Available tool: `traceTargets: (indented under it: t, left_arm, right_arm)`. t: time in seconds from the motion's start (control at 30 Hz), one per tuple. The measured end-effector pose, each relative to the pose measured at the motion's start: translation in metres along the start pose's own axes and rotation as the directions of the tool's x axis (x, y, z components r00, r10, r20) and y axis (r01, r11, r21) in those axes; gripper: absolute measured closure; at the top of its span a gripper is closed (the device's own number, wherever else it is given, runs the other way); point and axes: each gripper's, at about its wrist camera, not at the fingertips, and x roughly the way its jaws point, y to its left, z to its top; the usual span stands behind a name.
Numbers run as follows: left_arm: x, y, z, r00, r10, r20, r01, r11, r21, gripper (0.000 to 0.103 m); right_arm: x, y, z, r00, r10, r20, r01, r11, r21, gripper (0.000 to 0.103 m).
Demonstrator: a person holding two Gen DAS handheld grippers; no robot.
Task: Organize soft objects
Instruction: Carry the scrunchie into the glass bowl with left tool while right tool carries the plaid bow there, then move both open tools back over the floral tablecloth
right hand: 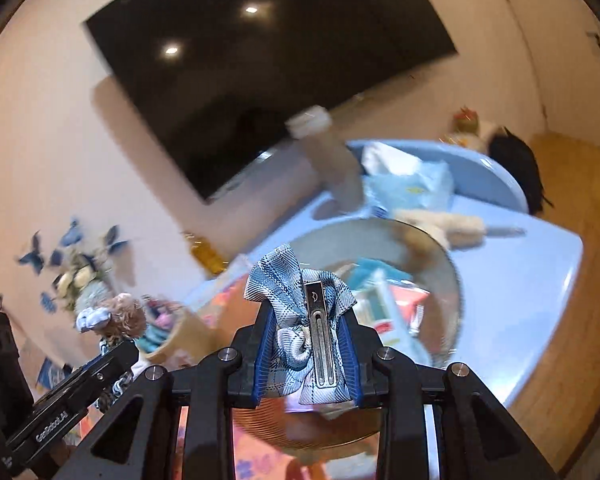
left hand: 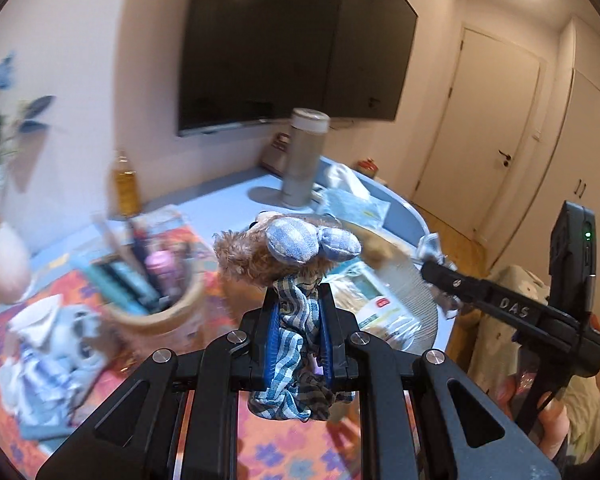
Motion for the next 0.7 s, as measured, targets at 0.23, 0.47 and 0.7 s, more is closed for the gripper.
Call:
traceTargets:
  t: [0.23,0.47,0.7]
  left_arm:
    - [0.034,-0.017,0.003,0.999,-0.016,-0.049,0.017,1.0,0.02,0.089]
    - [0.038,-0.015,-0.002,0.997,0.002,-0.073,0.0,1.0,0.017,0.042]
    - [0.005,-0.002,-0.011,0.999,0.022,-0.039,-0.022,1.0,0.003,0.036]
  right_arm:
    - [0.02,-0.008,0.004,0.998,0.004,-0.067,-0.003,1.0,0.011,0.071]
    - [0.014,-0.011,0.01,0.999,0.022,-0.037,-0.02,0.999,0.049,0.028]
    - [0.0,-0.013,0.007,0.999,0.031,-0.035,-0.029,0.997,0.067,0.027]
